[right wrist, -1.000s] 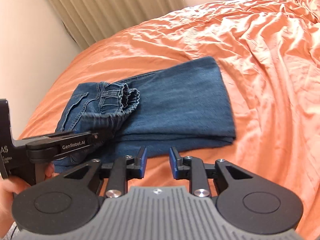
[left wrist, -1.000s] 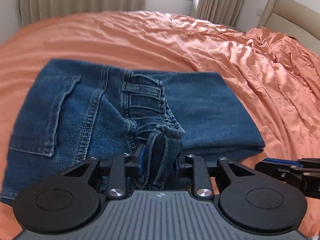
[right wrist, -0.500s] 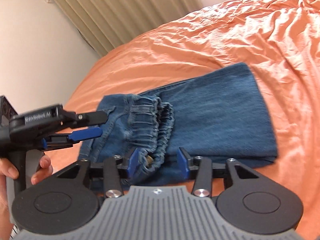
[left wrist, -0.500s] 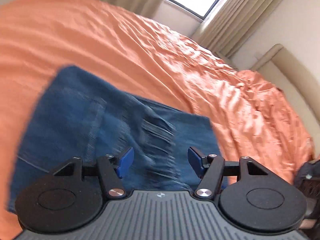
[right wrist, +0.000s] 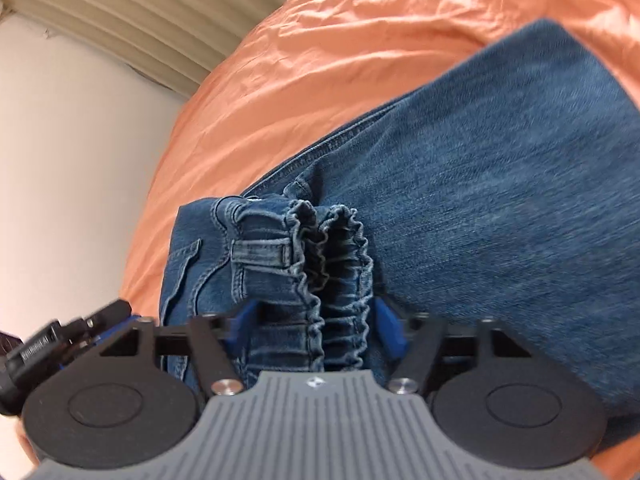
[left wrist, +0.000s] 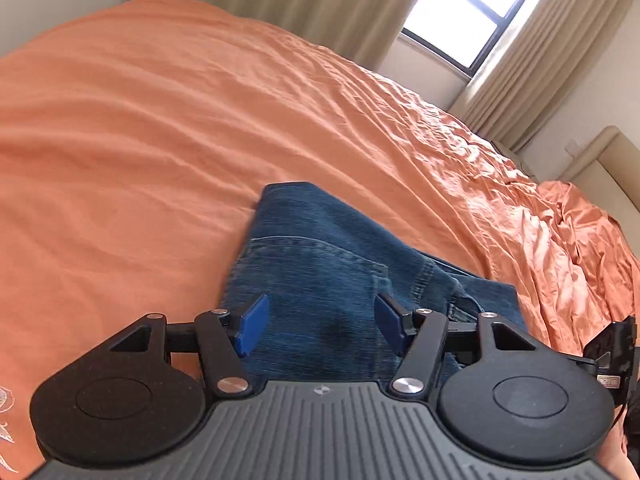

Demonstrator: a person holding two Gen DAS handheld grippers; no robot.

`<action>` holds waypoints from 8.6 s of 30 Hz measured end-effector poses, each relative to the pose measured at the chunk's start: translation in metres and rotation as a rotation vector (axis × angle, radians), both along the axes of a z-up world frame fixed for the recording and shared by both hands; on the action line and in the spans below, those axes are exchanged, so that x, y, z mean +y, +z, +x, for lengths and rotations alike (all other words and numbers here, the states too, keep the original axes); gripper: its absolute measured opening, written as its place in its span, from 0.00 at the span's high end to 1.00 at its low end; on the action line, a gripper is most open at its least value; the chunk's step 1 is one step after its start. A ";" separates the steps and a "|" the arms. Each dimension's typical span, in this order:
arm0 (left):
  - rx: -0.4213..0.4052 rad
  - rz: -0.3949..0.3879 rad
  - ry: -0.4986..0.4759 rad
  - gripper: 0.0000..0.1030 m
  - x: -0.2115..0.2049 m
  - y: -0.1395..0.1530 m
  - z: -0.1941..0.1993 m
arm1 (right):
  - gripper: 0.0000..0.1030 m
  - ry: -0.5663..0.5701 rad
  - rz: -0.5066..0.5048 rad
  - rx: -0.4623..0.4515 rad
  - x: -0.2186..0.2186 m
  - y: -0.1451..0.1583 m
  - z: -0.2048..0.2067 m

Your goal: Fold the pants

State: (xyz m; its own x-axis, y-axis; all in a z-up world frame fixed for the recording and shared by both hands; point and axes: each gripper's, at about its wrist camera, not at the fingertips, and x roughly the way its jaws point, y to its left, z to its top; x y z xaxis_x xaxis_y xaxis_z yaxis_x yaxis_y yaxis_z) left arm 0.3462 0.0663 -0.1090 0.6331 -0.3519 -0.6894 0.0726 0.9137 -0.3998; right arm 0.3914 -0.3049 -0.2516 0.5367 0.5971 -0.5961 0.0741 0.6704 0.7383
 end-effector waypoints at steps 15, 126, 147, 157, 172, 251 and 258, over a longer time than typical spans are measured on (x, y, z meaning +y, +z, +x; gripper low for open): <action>-0.096 -0.047 0.086 0.41 0.023 0.027 -0.015 | 0.89 0.073 -0.184 -0.401 0.037 0.207 0.010; 0.215 -0.206 -0.016 0.28 -0.035 -0.078 0.040 | 0.52 -0.476 0.167 -0.052 -0.170 -0.037 -0.127; 0.113 -0.131 -0.106 0.94 -0.042 0.000 0.053 | 0.79 -0.372 0.168 -0.211 -0.133 0.029 -0.127; 0.065 0.068 -0.039 0.94 0.074 0.081 0.052 | 0.80 -0.174 0.179 -0.286 0.003 0.088 -0.080; 0.142 0.140 0.137 0.93 0.246 0.027 0.054 | 0.80 0.002 0.080 -0.144 0.197 0.030 -0.032; -0.190 0.561 0.258 0.04 0.101 0.081 -0.240 | 0.21 0.058 -0.713 -0.548 0.304 0.142 -0.253; -0.146 0.579 0.206 0.04 0.086 0.062 -0.238 | 0.21 0.053 -0.738 -0.478 0.305 0.121 -0.245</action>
